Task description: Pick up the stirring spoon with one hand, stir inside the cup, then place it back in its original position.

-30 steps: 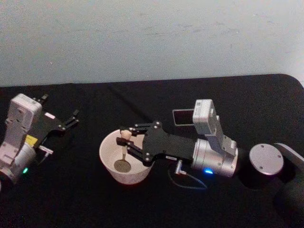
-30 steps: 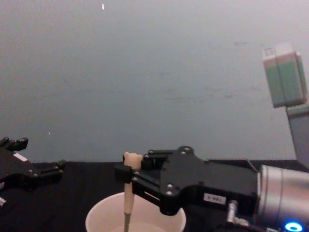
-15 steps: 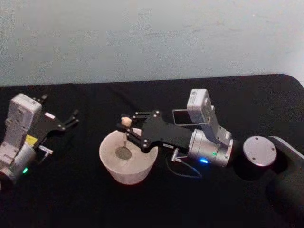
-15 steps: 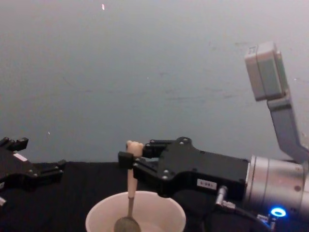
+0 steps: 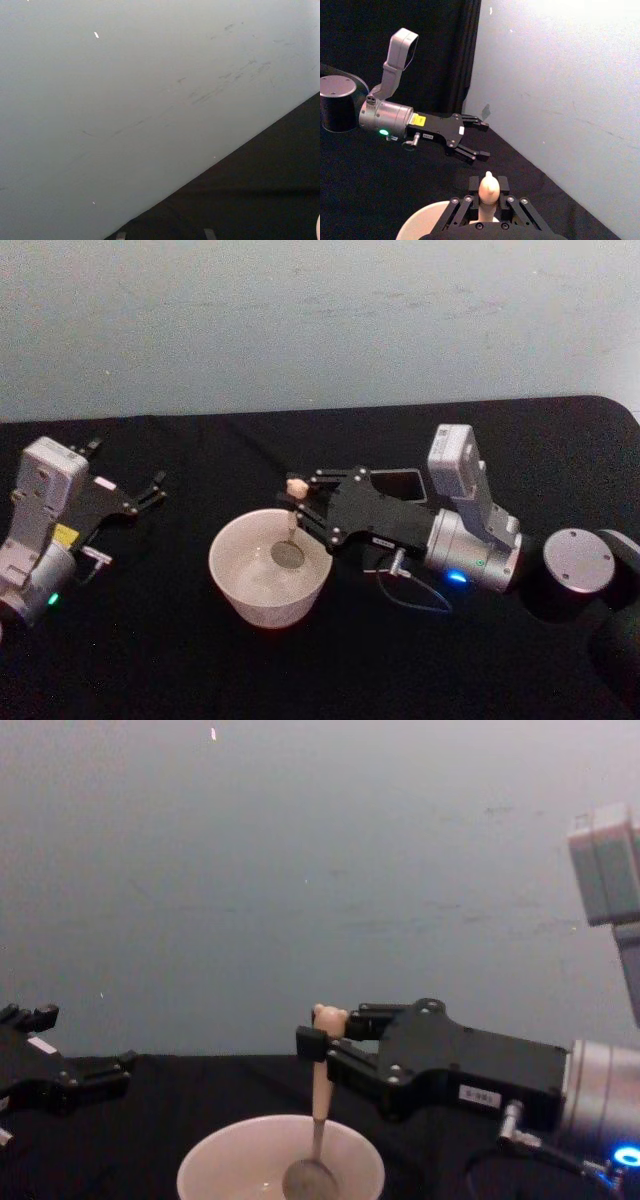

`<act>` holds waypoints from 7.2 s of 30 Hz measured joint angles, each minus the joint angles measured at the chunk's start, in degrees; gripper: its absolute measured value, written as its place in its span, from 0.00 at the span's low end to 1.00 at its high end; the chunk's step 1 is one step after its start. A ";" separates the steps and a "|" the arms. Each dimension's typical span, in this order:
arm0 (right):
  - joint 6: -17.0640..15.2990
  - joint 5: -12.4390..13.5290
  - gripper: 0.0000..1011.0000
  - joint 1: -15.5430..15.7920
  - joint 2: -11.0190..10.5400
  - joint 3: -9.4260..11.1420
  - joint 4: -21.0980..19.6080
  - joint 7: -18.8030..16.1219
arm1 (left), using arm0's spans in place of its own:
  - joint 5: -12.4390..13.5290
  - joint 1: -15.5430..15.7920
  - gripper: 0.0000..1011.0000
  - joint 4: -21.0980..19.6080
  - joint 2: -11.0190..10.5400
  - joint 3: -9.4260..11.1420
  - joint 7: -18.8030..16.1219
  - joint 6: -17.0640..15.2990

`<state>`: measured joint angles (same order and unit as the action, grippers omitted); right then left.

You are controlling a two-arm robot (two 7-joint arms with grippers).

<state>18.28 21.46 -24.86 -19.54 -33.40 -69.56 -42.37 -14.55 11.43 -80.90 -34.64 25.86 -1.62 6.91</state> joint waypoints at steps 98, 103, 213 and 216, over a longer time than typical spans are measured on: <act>-1.31 0.71 0.21 -0.40 2.16 -2.36 0.05 -0.45 | 0.00 0.00 0.99 0.00 0.00 0.00 0.00 0.00; -0.97 0.38 0.21 -1.07 2.49 -1.78 1.42 0.06 | 0.00 0.00 0.99 0.00 0.00 0.00 0.00 0.00; -5.18 4.70 0.21 5.97 -7.03 10.21 -18.70 7.20 | 0.00 0.00 0.99 0.00 0.00 0.00 0.00 0.00; -5.13 5.21 0.21 6.79 -8.19 11.40 -19.87 7.30 | 0.00 0.00 0.99 0.00 0.00 0.00 0.00 0.00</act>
<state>13.16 26.67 -18.07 -27.74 -22.00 -89.43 -35.06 -14.55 11.43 -80.90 -34.65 25.86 -1.62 6.91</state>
